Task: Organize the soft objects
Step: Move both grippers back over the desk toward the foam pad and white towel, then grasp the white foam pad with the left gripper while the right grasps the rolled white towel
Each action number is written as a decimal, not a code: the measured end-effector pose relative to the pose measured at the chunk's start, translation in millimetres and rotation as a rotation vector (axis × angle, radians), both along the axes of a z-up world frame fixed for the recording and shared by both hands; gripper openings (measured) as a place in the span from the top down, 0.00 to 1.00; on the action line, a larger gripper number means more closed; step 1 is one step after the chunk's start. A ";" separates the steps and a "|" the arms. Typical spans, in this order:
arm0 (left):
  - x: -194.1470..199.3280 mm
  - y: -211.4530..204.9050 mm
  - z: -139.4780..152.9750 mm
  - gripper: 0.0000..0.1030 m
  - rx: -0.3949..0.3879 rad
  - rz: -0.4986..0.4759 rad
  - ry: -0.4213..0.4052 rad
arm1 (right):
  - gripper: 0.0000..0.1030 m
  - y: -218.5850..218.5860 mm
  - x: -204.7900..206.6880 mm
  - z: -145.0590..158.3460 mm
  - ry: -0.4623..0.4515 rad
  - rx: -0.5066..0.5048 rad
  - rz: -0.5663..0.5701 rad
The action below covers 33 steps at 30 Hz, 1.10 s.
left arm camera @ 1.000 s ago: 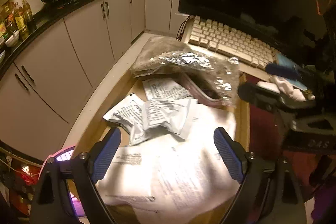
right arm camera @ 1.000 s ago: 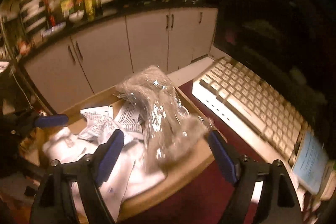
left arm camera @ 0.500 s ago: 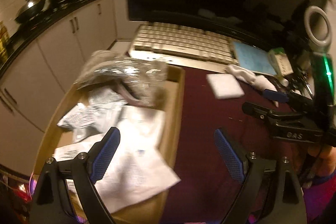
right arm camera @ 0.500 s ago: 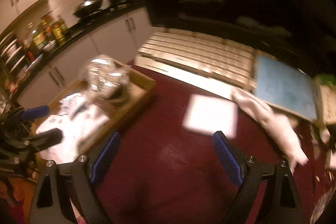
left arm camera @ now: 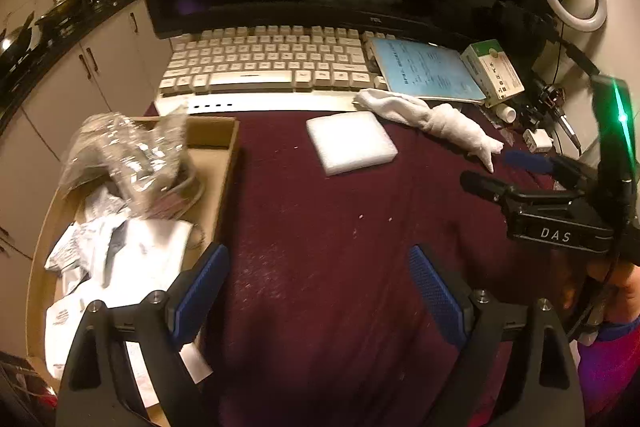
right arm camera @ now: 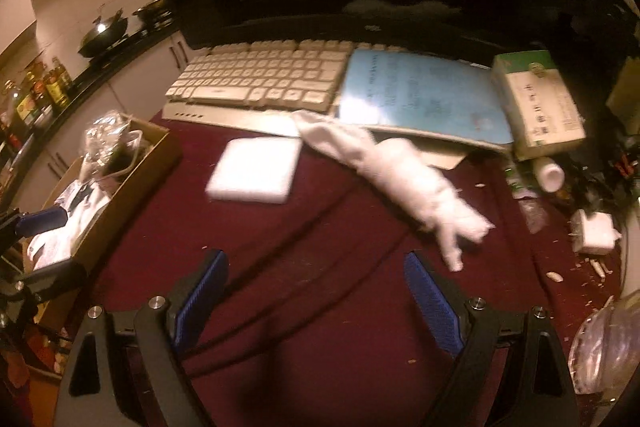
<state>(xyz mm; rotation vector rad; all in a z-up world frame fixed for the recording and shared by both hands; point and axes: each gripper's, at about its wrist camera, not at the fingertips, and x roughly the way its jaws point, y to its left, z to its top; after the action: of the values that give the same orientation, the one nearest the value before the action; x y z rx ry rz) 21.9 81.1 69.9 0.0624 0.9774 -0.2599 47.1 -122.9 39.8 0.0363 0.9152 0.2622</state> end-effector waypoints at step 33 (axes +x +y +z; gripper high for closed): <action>123.7 -76.0 -58.9 0.12 0.056 0.077 0.042 | 0.51 -31.3 81.6 -44.6 -0.008 -0.124 -0.033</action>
<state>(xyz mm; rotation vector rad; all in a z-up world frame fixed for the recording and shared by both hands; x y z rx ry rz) 145.6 5.1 11.0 0.0707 1.0269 -0.1632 128.7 -154.2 -4.8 -0.0637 0.9209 0.1741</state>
